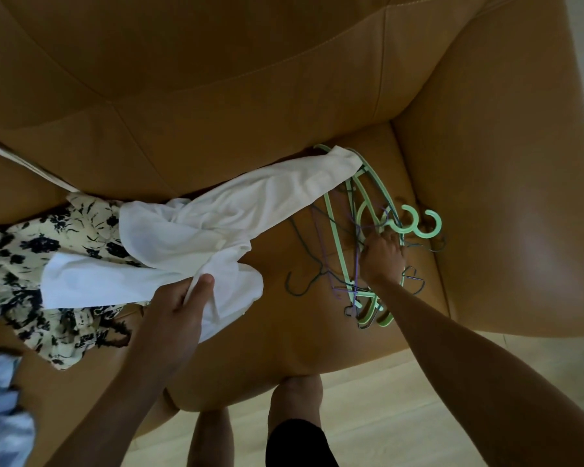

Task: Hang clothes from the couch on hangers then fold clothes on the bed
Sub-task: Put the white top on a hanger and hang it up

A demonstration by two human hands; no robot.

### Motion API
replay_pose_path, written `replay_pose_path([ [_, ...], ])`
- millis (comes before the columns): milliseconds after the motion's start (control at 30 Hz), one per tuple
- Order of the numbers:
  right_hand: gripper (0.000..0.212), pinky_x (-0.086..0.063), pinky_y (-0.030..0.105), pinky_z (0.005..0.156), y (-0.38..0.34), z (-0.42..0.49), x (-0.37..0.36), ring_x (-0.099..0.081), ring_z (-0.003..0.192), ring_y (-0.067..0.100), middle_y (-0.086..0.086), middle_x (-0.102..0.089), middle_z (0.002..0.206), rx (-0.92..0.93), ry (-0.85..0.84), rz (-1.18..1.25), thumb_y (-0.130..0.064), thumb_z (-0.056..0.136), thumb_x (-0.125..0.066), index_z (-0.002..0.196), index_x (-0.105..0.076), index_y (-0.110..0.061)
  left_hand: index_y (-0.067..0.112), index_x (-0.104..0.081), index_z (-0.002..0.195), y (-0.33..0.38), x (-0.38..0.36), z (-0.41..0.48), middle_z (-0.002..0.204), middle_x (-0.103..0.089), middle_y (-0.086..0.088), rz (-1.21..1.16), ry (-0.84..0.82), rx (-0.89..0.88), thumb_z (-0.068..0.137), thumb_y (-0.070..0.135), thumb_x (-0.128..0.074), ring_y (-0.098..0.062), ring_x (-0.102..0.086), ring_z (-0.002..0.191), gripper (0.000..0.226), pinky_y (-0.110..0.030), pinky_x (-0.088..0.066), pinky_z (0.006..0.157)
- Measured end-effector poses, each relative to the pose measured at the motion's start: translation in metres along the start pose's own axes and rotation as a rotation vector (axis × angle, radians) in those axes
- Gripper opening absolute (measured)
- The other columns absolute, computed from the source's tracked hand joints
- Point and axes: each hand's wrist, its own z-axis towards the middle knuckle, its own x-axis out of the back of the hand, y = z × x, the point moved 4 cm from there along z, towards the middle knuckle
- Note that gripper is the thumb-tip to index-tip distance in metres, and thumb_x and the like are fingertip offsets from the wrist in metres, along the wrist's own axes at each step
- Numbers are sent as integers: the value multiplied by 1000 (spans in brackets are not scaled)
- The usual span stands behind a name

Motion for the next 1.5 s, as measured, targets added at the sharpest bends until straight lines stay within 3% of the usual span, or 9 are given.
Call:
replay_pose_path([
  [233,26,-46,38,68,15,-30,38,-65,82,37,15,-71,89,19,-172,266,-18,102,-47,117,-68,-14,-11,-61,92,17,40,-23,82,-59,-34,-25,112,-38,104,44,-49,-41,-59,73,57,-34,-38,65],
  [367,31,-37,37,60,21,-61,88,-49,57,21,2,-56,58,-13,-371,539,-29,94,-53,73,-73,-19,-5,-58,79,38,73,-46,51,-45,4,-96,172,-25,102,38,-52,-7,-44,50,50,-30,-32,58],
  [567,29,-33,24,51,-52,-157,217,-40,56,11,-3,-44,60,212,-366,858,-10,102,-53,76,-66,-11,-2,-68,92,80,121,-83,81,-66,-13,-265,157,16,97,50,-58,-26,-62,75,52,-36,-44,67],
  [700,24,-33,21,53,-128,-222,282,-43,54,4,-5,-48,58,479,-191,889,-15,100,-60,77,-66,-12,31,-39,71,142,158,-126,75,-36,8,-334,134,-23,80,77,-43,-12,-37,65,46,-30,-30,61],
  [833,21,-31,15,54,-192,-279,333,-50,57,8,-9,-55,64,738,-9,870,-12,98,-63,79,-65,-20,32,-35,69,184,215,-161,71,-35,5,-543,277,-82,87,78,-41,-16,-37,63,50,-33,-31,60],
  [933,19,-33,9,55,-218,-311,356,-57,62,5,-14,-62,69,842,96,850,-12,97,-65,86,-69,-27,15,-49,73,198,262,-185,70,-47,-11,-598,438,-276,95,62,-52,-24,-48,63,52,-31,-37,58],
  [1200,22,-45,14,76,-236,-337,379,-58,98,-5,-19,-62,103,684,255,931,-27,91,-75,105,-61,-38,18,-24,63,256,323,-258,44,-22,8,-124,446,-854,108,31,-40,-9,-21,38,51,-17,-20,44],
  [1400,65,-54,31,81,-291,-336,375,-70,100,17,1,-75,108,419,-594,1304,-66,84,-49,124,-62,-16,19,-28,62,288,350,-295,43,-22,10,50,411,-988,107,37,-41,-9,-26,36,50,-14,-22,41],
  [1500,68,-52,34,74,-310,-343,398,-64,77,20,7,-67,83,512,-642,1558,-60,87,-49,122,-62,-2,20,-25,63,292,365,-301,49,-19,12,42,399,-1002,104,42,-43,-7,-20,41,50,-15,-18,42],
])
